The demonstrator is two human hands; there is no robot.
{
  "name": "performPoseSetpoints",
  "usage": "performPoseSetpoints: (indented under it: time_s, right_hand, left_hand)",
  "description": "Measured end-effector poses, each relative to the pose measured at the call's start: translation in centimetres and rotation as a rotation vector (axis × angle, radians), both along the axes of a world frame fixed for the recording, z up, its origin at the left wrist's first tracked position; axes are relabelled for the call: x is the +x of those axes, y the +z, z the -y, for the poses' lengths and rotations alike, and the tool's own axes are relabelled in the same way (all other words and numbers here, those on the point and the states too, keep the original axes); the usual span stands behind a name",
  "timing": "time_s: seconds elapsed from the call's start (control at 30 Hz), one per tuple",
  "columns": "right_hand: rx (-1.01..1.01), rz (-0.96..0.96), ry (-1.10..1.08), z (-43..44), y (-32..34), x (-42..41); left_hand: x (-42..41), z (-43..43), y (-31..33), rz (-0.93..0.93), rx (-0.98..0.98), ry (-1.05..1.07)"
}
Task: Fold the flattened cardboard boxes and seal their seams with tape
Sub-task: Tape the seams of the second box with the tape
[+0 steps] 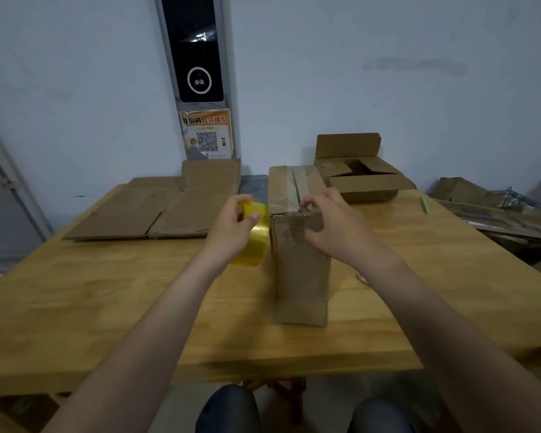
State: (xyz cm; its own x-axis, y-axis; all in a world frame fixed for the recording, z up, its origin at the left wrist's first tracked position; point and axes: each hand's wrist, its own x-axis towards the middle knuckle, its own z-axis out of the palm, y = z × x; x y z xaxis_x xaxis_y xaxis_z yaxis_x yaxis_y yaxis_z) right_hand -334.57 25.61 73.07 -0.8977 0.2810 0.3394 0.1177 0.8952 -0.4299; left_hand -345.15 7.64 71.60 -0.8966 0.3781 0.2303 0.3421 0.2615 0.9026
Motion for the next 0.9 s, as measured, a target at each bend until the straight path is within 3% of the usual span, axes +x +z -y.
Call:
performPoseSetpoints:
  time_s: [0.3, 0.4, 0.5, 0.7, 0.9]
  right_hand:
    - [0.097, 0.026, -0.043, 0.9, -0.5, 1.9]
    - [0.154, -0.051, -0.083, 1.9, 0.1, 3.6]
    - [-0.073, -0.177, -0.022, 4.0, 0.8, 6.4]
    - [-0.504, 0.04, 0.239, 8.1, 0.2, 9.8]
    - [-0.687, -0.145, 0.282, 7.3, 1.1, 10.5]
  left_hand:
    - [4.2, 4.4, 1.1, 0.006, -0.021, 0.009]
    - [6.2, 5.6, 1.6, -0.028, -0.044, 0.029]
    - [8.2, 6.4, 1.3, -0.039, -0.028, 0.022]
    - [11.5, 6.0, 0.8, -0.084, 0.027, 0.02]
    - [12.2, 5.6, 1.7, -0.078, 0.018, 0.023]
